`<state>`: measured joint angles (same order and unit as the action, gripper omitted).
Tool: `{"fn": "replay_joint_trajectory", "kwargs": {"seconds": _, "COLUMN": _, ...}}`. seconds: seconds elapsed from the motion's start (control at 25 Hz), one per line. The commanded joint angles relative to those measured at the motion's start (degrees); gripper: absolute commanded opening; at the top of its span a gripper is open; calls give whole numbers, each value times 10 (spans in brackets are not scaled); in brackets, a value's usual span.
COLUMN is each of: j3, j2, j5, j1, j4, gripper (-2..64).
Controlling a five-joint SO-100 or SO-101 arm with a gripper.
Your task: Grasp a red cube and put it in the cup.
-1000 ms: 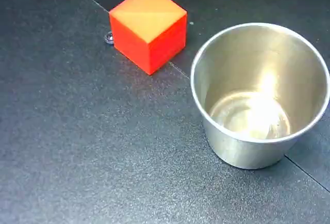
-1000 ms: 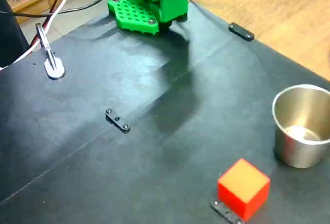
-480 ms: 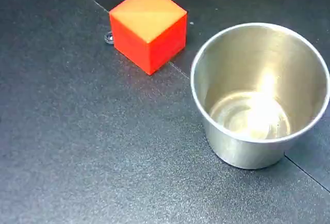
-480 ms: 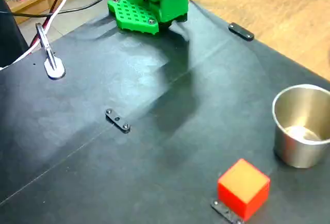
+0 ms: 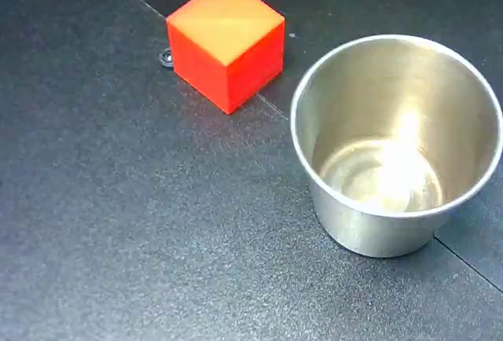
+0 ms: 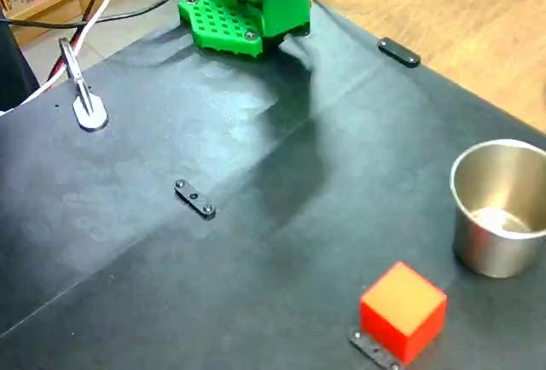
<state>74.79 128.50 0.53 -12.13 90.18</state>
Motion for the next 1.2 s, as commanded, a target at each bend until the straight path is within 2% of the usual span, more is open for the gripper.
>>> {"fn": "replay_joint_trajectory", "kwargs": {"seconds": 0.0, "j3": -1, "j2": -26, "j5": 2, "j1": -34, "j4": -8, "gripper": 319}}
{"fn": "replay_joint_trajectory", "kwargs": {"seconds": 0.24, "j3": -13, "j2": -134, "j5": 4, "j1": -101, "j4": -11, "gripper": 319}}
{"fn": "replay_joint_trajectory", "kwargs": {"seconds": 0.32, "j3": -13, "j2": -170, "j5": 4, "j1": -115, "j4": -29, "gripper": 319}}
{"fn": "replay_joint_trajectory", "kwargs": {"seconds": 0.4, "j3": -13, "j2": -203, "j5": 4, "j1": -133, "j4": -63, "gripper": 319}}
{"fn": "replay_joint_trajectory", "kwargs": {"seconds": 0.6, "j3": -14, "j2": -288, "j5": 6, "j1": -144, "j4": -190, "gripper": 322}}
{"fn": "replay_joint_trajectory", "kwargs": {"seconds": 0.68, "j3": -15, "j2": -314, "j5": 27, "j1": -146, "j4": -219, "gripper": 321}}
{"fn": "replay_joint_trajectory", "kwargs": {"seconds": 0.92, "j3": -42, "j2": -392, "j5": 128, "j1": -147, "j4": -230, "gripper": 321}}
{"fn": "replay_joint_trajectory", "kwargs": {"seconds": 1.16, "j3": -189, "j2": -516, "j5": 201, "j1": -147, "j4": -218, "gripper": 327}}
